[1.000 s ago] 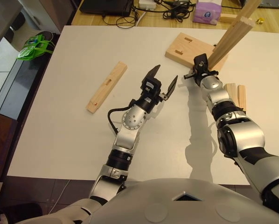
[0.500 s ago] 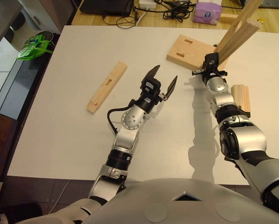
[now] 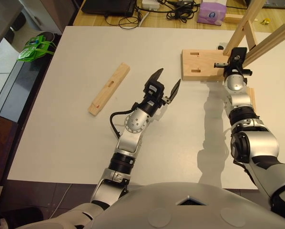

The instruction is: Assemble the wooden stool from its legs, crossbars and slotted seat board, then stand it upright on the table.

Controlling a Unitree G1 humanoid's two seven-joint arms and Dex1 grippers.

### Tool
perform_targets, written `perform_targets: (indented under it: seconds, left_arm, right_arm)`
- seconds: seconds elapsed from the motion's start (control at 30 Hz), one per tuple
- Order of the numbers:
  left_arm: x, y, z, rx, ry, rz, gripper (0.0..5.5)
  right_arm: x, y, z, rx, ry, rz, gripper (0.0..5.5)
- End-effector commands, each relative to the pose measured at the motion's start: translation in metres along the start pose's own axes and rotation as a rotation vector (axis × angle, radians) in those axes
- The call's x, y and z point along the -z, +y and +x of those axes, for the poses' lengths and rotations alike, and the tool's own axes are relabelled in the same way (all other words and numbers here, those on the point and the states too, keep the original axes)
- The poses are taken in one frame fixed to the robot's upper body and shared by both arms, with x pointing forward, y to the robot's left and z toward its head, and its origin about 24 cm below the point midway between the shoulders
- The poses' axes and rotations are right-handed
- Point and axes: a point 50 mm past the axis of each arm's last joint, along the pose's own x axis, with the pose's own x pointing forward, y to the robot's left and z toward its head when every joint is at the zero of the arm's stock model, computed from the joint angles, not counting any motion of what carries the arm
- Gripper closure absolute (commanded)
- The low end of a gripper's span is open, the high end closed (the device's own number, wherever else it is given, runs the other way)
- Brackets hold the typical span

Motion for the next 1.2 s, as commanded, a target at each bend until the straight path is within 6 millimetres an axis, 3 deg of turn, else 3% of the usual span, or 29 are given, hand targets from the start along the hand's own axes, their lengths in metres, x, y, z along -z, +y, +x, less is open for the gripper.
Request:
perform_targets:
  seconds: [0.03, 0.4, 0.47, 0.67, 0.87, 1.03, 1.2]
  left_arm:
    - [-0.001, 0.001, 0.003, 0.001, -0.006, 0.009, 1.87]
    - [0.002, 0.001, 0.002, -0.01, -0.002, 0.006, 1.87]
    - [0.002, 0.001, 0.002, -0.01, -0.001, 0.006, 1.87]
    - [0.002, 0.001, 0.002, -0.009, 0.0, 0.005, 1.87]
    - [0.003, -0.001, 0.004, -0.008, -0.005, 0.003, 1.87]
    - [0.003, -0.002, 0.006, -0.009, -0.012, 0.003, 1.87]
    - [0.003, -0.003, 0.005, -0.012, -0.016, 0.002, 1.87]
  right_arm:
    - [0.003, -0.03, 0.0, 0.086, 0.001, 0.007, 5.49]
    - [0.008, -0.092, -0.004, 0.23, 0.026, -0.018, 5.49]
    - [0.009, -0.081, -0.003, 0.152, 0.04, -0.021, 5.49]
    - [0.008, -0.009, -0.01, -0.323, 0.095, -0.136, 5.49]
    - [-0.019, 0.024, 0.002, -0.47, 0.131, -0.221, 5.49]
    - [-0.015, 0.034, 0.001, -0.571, 0.208, -0.252, 5.49]
    - [-0.016, 0.019, 0.006, -0.459, 0.175, -0.263, 5.49]
